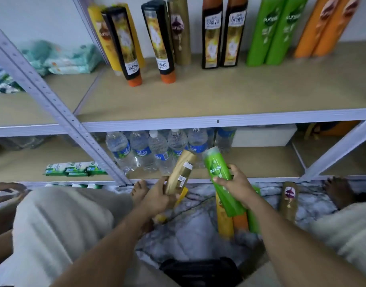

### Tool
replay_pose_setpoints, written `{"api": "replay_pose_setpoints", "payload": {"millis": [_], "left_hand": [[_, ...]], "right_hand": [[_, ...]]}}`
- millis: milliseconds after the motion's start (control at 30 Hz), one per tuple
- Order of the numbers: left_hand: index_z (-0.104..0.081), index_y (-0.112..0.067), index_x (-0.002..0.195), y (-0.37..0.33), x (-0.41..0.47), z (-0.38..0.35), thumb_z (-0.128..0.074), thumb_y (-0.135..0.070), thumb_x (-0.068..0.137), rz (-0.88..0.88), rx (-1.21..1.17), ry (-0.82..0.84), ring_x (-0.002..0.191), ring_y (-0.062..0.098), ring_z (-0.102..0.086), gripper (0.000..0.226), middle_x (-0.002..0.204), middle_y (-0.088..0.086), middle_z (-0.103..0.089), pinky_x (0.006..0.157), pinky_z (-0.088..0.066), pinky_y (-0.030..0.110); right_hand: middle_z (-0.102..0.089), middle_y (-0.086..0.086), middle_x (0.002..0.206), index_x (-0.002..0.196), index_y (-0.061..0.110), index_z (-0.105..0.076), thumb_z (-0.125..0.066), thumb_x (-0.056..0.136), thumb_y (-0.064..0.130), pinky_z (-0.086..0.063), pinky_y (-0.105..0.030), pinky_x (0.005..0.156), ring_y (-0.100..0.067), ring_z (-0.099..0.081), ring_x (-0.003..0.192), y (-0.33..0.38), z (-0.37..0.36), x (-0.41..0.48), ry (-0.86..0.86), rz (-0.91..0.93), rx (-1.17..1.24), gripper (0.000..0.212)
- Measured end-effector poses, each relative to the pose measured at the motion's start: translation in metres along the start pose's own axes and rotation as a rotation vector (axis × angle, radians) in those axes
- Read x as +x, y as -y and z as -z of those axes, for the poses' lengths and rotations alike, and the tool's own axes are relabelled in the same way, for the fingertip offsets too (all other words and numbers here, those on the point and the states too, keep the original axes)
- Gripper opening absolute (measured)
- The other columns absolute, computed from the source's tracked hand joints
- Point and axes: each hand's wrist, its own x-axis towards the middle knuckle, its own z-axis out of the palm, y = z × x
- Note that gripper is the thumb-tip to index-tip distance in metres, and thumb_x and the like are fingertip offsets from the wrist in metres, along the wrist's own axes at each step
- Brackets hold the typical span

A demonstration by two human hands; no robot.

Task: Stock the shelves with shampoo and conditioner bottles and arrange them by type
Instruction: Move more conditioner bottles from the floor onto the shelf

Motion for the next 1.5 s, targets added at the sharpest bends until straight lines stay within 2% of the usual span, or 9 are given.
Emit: {"api": "replay_pose_setpoints", "payload": {"millis": [133, 333, 500, 800, 900, 1033, 1133, 1333, 1500], "left_hand": [[-0.051, -0.018, 0.127, -0.001, -0.013, 0.001, -0.077, -0.01, 0.088, -0.064, -0.219, -0.065, 0.087, 0.007, -0.065, 0.048, 0.103, -0.003, -0.067, 0.068, -0.052, 0.013], [-0.056, -0.027, 0.121, -0.028, -0.025, 0.021, -0.078, -0.008, 0.086, -0.212, -0.413, -0.235, 0.098, 0.009, -0.068, 0.046, 0.106, -0.009, -0.072, 0.078, -0.056, 0.024], [-0.057, -0.036, 0.12, -0.052, -0.017, 0.054, -0.08, -0.009, 0.084, -0.295, -0.531, -0.375, 0.106, 0.014, -0.067, 0.05, 0.112, -0.006, -0.072, 0.087, -0.058, 0.034], [-0.057, -0.027, 0.128, -0.095, 0.008, 0.129, -0.077, -0.016, 0.088, -0.402, -0.549, -0.533, 0.102, 0.006, -0.065, 0.046, 0.114, -0.007, -0.07, 0.079, -0.054, 0.02], [-0.056, -0.022, 0.131, -0.101, 0.021, 0.148, -0.076, -0.012, 0.088, -0.404, -0.545, -0.58, 0.099, 0.0, -0.065, 0.048, 0.114, -0.005, -0.071, 0.076, -0.053, 0.013], [-0.056, -0.021, 0.133, -0.1, 0.046, 0.177, -0.078, -0.011, 0.086, -0.38, -0.511, -0.658, 0.107, 0.013, -0.065, 0.053, 0.117, -0.004, -0.07, 0.092, -0.055, 0.036], [-0.056, -0.022, 0.133, -0.099, 0.067, 0.197, -0.077, -0.011, 0.087, -0.372, -0.491, -0.678, 0.105, 0.013, -0.066, 0.051, 0.115, -0.006, -0.071, 0.092, -0.055, 0.039], [-0.056, -0.025, 0.13, -0.1, 0.112, 0.223, -0.074, -0.01, 0.089, -0.335, -0.476, -0.71, 0.108, 0.018, -0.064, 0.048, 0.112, -0.006, -0.07, 0.088, -0.054, 0.037], [-0.055, -0.032, 0.126, -0.101, 0.148, 0.236, -0.074, -0.013, 0.09, -0.261, -0.494, -0.766, 0.108, 0.017, -0.063, 0.044, 0.11, -0.009, -0.067, 0.097, -0.05, 0.039]], "right_hand": [[-0.071, 0.0, 0.107, 0.124, 0.019, -0.058, -0.087, 0.078, 0.022, -0.055, -0.028, 0.068, -0.018, -0.07, 0.085, 0.035, 0.013, -0.021, 0.013, 0.056, -0.001, 0.054], [-0.073, 0.003, 0.094, 0.1, 0.032, -0.061, -0.084, 0.082, 0.021, -0.059, -0.036, 0.075, -0.019, -0.07, 0.082, 0.085, 0.011, -0.041, -0.032, 0.259, 0.023, 0.031], [-0.073, 0.003, 0.098, 0.107, 0.028, -0.067, -0.084, 0.082, 0.029, -0.058, -0.037, 0.08, -0.016, -0.069, 0.088, 0.129, 0.008, -0.042, -0.143, 0.403, 0.03, 0.031], [-0.074, 0.01, 0.09, 0.106, 0.029, -0.068, -0.085, 0.081, 0.028, -0.049, -0.012, 0.065, 0.005, -0.064, 0.072, 0.226, 0.006, -0.024, -0.205, 0.592, 0.066, 0.031], [-0.074, 0.009, 0.092, 0.108, 0.03, -0.068, -0.085, 0.08, 0.03, -0.053, -0.021, 0.073, -0.004, -0.068, 0.082, 0.246, 0.005, -0.011, -0.228, 0.612, 0.07, 0.033], [-0.075, 0.006, 0.094, 0.112, 0.024, -0.07, -0.085, 0.08, 0.032, -0.058, -0.034, 0.081, -0.011, -0.07, 0.087, 0.264, 0.015, 0.007, -0.291, 0.613, 0.092, 0.036], [-0.075, 0.01, 0.095, 0.11, 0.029, -0.07, -0.086, 0.079, 0.034, -0.059, -0.041, 0.085, -0.012, -0.07, 0.089, 0.273, 0.023, 0.025, -0.336, 0.605, 0.118, 0.035], [-0.075, 0.01, 0.099, 0.112, 0.026, -0.072, -0.086, 0.079, 0.029, -0.057, -0.041, 0.088, -0.011, -0.069, 0.091, 0.289, 0.03, 0.065, -0.399, 0.644, 0.097, 0.036], [-0.075, 0.011, 0.099, 0.116, 0.029, -0.068, -0.081, 0.071, 0.05, -0.058, -0.045, 0.086, -0.014, -0.07, 0.091, 0.286, 0.03, 0.107, -0.448, 0.671, 0.097, 0.051]]}}
